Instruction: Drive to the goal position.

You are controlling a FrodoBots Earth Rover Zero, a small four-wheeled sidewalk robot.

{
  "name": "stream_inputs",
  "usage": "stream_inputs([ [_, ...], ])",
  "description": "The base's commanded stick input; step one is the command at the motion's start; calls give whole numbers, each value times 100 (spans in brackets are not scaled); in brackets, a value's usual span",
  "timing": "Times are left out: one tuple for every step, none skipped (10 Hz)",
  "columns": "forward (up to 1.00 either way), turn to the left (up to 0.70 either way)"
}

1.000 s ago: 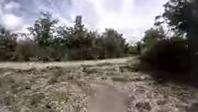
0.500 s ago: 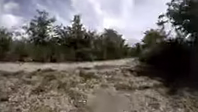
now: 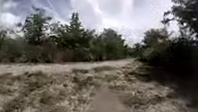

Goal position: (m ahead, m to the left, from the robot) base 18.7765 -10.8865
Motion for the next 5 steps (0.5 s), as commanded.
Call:
stream_inputs([
  [85,0],
  [85,0],
  [85,0],
  [85,0],
  [85,0],
])
